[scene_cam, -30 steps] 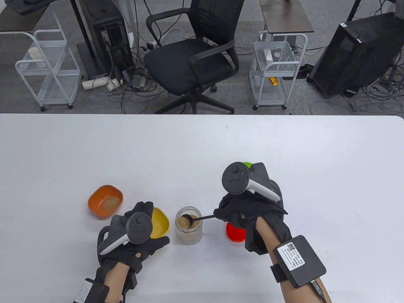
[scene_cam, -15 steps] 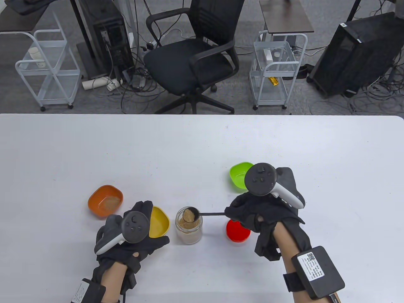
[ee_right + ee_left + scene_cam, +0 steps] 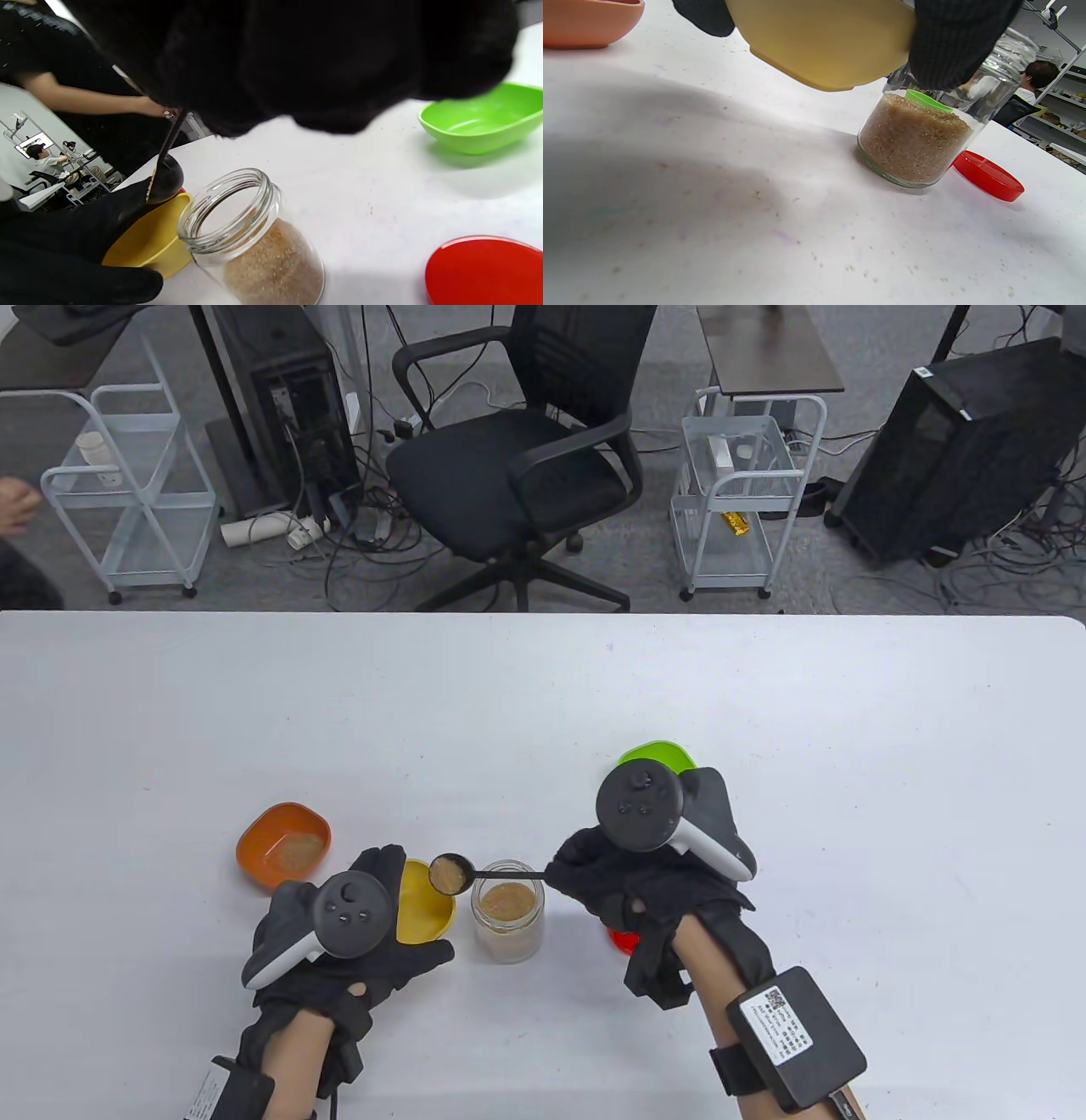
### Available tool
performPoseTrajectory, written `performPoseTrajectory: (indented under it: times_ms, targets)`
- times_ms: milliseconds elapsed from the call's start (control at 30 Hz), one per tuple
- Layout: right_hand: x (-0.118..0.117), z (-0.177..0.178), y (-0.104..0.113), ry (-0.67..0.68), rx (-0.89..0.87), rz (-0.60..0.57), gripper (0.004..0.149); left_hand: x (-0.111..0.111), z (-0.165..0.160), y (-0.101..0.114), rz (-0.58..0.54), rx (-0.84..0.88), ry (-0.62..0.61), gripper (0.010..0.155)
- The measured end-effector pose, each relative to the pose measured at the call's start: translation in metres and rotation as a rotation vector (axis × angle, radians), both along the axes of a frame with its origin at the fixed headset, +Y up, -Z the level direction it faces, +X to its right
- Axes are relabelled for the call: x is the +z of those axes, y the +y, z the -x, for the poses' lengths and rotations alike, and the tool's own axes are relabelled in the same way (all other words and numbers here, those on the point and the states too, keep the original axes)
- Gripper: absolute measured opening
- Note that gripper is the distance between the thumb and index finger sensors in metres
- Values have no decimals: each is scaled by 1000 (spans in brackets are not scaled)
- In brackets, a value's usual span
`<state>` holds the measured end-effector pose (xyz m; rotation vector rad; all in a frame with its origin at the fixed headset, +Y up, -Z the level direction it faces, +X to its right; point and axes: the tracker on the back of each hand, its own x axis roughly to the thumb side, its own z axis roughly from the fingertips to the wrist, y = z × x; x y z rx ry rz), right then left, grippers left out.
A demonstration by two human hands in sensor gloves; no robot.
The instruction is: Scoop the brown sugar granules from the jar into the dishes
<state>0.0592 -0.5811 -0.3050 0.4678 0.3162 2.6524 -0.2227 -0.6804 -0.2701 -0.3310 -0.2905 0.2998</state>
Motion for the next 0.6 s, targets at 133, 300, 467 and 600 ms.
performPoseTrajectory:
  times_ms: [133,300,467,600]
  targets:
    - [6,15,-4,21,64,-133,37,-1,2,0,8,27,5,118]
    - [20,29,-6,81,125,-336,37,-1,7,1,5,52,23,118]
    - [37,38,-8,132,198,-567,36,-3,9,0,12,59,35,118]
    - [49,40,-16,180,246,-729,36,-2,9,0,18,64,39,118]
